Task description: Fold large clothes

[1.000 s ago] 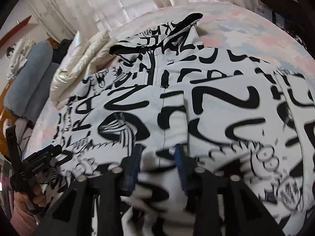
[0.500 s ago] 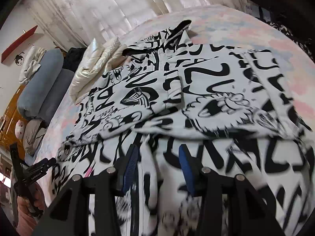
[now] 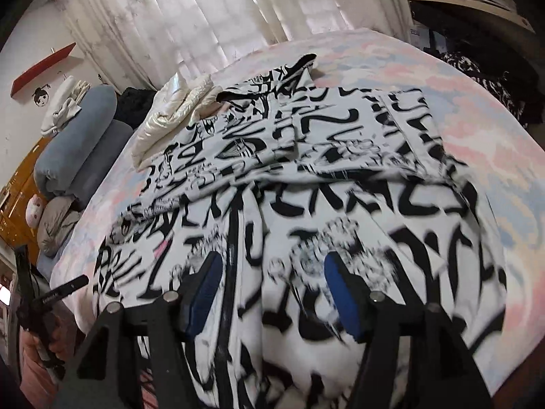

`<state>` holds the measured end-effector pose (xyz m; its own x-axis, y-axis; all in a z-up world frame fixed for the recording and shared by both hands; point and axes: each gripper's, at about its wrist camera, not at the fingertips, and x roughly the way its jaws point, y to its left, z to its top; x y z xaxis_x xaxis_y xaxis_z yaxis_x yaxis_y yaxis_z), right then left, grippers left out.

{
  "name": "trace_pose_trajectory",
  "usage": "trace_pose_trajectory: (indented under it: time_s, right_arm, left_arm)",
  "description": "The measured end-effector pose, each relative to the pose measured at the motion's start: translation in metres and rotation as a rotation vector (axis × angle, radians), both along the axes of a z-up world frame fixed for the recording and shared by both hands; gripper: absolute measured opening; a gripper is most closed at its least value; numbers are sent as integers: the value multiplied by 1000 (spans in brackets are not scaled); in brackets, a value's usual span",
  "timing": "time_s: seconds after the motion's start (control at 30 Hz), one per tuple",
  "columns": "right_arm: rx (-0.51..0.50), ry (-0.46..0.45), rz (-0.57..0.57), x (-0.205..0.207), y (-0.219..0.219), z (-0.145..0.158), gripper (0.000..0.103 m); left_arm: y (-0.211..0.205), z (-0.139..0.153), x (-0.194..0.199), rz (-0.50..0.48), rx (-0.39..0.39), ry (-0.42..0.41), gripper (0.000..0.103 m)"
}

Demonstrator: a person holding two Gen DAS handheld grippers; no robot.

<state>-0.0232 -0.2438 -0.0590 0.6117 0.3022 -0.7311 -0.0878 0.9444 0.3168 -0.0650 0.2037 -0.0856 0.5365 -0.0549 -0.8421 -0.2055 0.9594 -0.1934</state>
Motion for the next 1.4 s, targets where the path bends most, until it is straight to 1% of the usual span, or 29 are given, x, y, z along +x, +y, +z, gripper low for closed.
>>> trace_pose_trajectory:
  time_s: [0.13, 0.17, 0.23, 0.3, 0.4, 0.47, 0.57, 0.67, 0.8, 0.9, 1.0, 1.13, 1.2, 1.27, 1.4]
  right_arm:
    - [-20, 22, -24, -21, -13, -6, 62]
    - [-27, 26, -31, -24, -15, -6, 62]
    - [-50, 31, -57, -34, -26, -7, 62]
    - [-68, 38, -89, -43, -39, -8, 62]
    - [-79, 47, -165, -57, -67, -11, 62]
    - [-68, 68, -222, -66, -88, -17, 62]
    - [-20, 94, -275, -75, -111, -30, 62]
    - [-4, 138, -322, -79, -125, -44, 62]
    - [83, 126, -303, -83, -132, -54, 64]
    - [144, 123, -259, -78, -131, -60, 64]
    - [159, 110, -214, -75, -126, -59, 64]
    - [242, 72, -122, -76, -116, -53, 64]
    - [242, 53, -85, -75, -109, -49, 64]
    - [235, 57, -69, -72, -106, -51, 64]
    - [232, 86, -65, -64, -104, -62, 64]
  left_arm:
    - [-4, -15, -4, -5, -42, 45, 83]
    - [-6, -19, -5, -15, -46, 52, 83]
    - [-13, -23, -5, -28, -29, 55, 84]
    - [-18, -26, -4, -37, -16, 44, 90]
    - [-21, -30, 1, -48, -11, 41, 95]
    - [-23, -34, 5, -55, -4, 47, 96]
    - [-24, -38, 7, -66, 2, 41, 100]
    - [-22, -40, 8, -71, -9, 35, 101]
    - [-21, -43, 8, -96, -21, 24, 102]
    - [-17, -45, 6, -101, -47, 4, 102]
    - [-18, -45, 4, -110, -55, -11, 102]
    - [-23, -43, 0, -155, -61, -18, 102]
    - [-26, -42, -3, -179, -76, -27, 102]
    - [-30, -43, -6, -207, -82, -37, 102]
    - [-34, -49, -7, -231, -54, -44, 102]
